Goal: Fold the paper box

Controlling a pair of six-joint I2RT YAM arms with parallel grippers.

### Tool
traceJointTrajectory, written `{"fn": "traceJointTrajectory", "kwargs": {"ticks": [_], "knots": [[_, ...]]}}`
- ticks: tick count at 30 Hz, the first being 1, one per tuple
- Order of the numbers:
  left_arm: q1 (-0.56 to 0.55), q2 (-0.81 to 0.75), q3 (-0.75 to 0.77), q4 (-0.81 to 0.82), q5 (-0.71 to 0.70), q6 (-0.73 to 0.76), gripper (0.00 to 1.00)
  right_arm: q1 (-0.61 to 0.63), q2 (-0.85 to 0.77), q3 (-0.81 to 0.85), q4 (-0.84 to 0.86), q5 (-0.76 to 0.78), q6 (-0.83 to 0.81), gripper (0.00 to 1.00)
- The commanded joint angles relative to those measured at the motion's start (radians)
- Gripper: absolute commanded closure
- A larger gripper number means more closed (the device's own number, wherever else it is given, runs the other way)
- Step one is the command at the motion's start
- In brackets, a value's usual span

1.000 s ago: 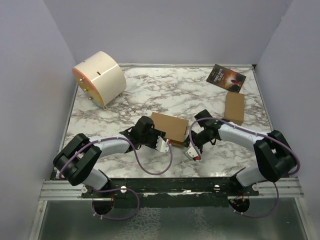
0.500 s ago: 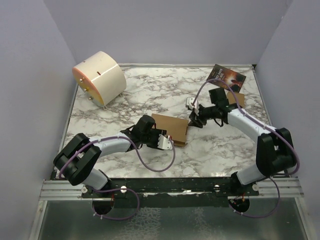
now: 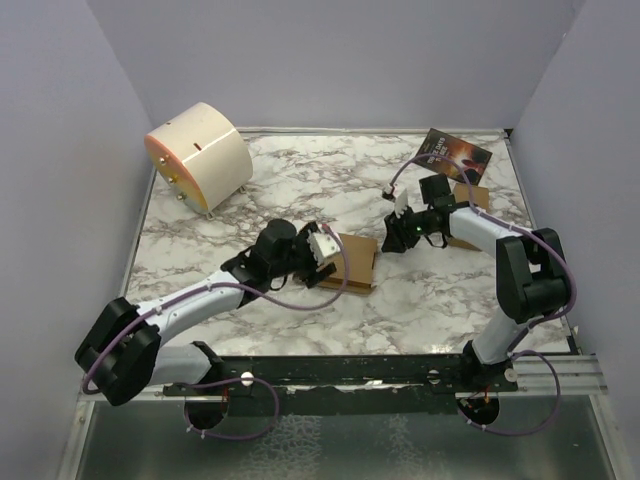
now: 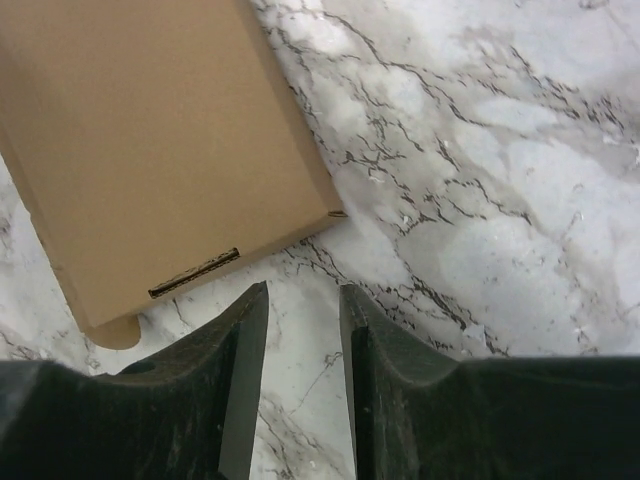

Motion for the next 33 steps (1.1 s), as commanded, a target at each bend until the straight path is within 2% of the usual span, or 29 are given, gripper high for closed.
{"fn": "traceJointTrajectory", "kwargs": {"ticks": [1,4,7,13,20,26,33], "knots": [[0.124,0.027,0.094,-0.087,-0.241,-0.548,0.29,-0.021,-0.010,0.002,0.037,0.034,0.090,0.69],[0.262,0.049,0.081,-0.109,-0.231,-0.795,0.28,-0.031,-0.011,0.000,0.045,0.039,0.100,0.77],[0.330,0.070,0.015,-0.006,-0.216,-0.906,0.27,-0.035,0.004,0.003,0.047,0.052,0.095,0.85],[0.348,0.180,0.030,0.065,-0.194,-0.947,0.28,-0.034,0.101,0.062,0.040,0.045,0.102,0.92],[0.347,0.239,0.021,0.119,-0.091,-0.979,0.29,-0.015,0.189,0.155,0.020,0.035,0.099,0.92],[0.336,0.234,-0.036,0.155,-0.015,-1.031,0.31,0.017,0.263,0.270,-0.035,0.041,0.074,0.92],[0.282,0.188,-0.085,0.153,0.007,-1.061,0.32,0.046,0.346,0.392,-0.088,0.017,0.058,0.91]]}}
